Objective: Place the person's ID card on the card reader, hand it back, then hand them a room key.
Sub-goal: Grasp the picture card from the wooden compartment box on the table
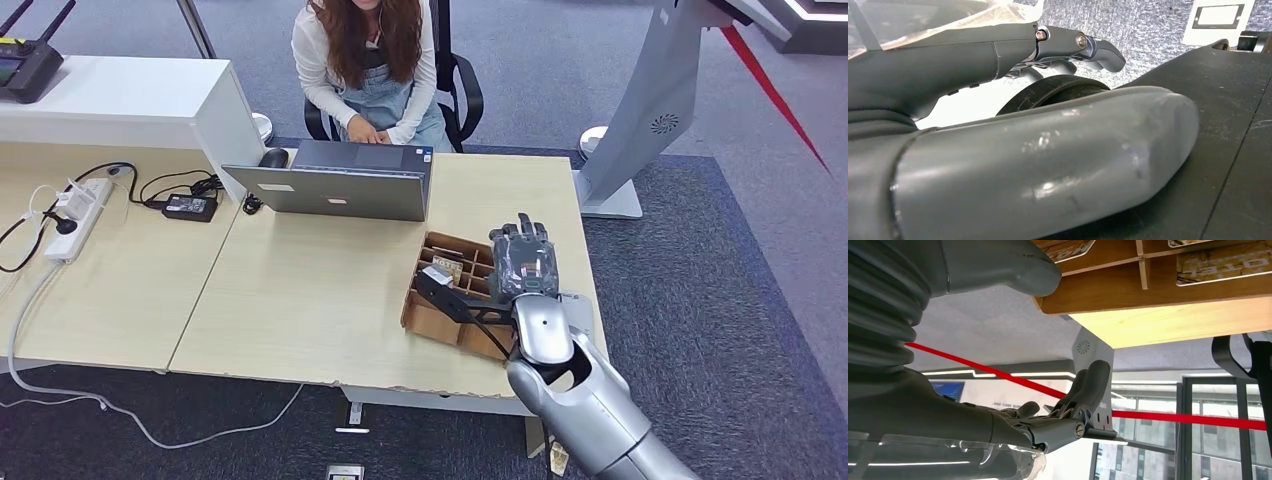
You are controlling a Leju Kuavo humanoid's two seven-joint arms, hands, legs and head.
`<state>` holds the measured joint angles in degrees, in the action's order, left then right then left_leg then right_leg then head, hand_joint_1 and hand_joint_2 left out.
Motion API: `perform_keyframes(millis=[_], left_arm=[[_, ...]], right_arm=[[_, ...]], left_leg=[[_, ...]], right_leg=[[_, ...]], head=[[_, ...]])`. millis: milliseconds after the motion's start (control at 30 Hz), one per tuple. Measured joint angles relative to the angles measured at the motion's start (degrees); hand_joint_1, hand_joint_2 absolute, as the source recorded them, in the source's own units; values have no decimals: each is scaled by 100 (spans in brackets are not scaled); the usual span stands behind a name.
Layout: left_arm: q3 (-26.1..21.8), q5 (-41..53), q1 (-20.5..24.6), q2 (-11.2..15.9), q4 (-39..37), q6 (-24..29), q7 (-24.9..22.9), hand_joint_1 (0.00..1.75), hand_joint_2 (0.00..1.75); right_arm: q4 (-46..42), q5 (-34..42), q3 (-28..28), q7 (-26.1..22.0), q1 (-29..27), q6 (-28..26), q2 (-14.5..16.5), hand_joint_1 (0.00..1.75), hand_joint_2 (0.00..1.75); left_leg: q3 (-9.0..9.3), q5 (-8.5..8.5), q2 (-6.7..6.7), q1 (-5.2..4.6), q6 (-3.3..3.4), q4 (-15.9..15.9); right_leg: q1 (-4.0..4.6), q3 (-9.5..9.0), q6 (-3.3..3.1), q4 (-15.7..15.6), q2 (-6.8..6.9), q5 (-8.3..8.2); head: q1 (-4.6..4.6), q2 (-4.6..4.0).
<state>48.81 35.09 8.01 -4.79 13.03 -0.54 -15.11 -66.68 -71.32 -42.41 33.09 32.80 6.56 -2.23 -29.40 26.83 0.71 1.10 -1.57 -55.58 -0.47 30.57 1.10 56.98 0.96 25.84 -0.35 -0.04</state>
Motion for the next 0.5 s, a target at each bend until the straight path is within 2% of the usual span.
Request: perform_keyframes(millis=[500], left_arm=[[0,10,7,0,0,-16,-21,0,0]], right_arm=[[206,-52,-13,39,90,366,7,58,175]], left_leg=[[0,0,0,0,0,0]], right_leg=[[0,0,0,0,0,0]], head=[[0,0]])
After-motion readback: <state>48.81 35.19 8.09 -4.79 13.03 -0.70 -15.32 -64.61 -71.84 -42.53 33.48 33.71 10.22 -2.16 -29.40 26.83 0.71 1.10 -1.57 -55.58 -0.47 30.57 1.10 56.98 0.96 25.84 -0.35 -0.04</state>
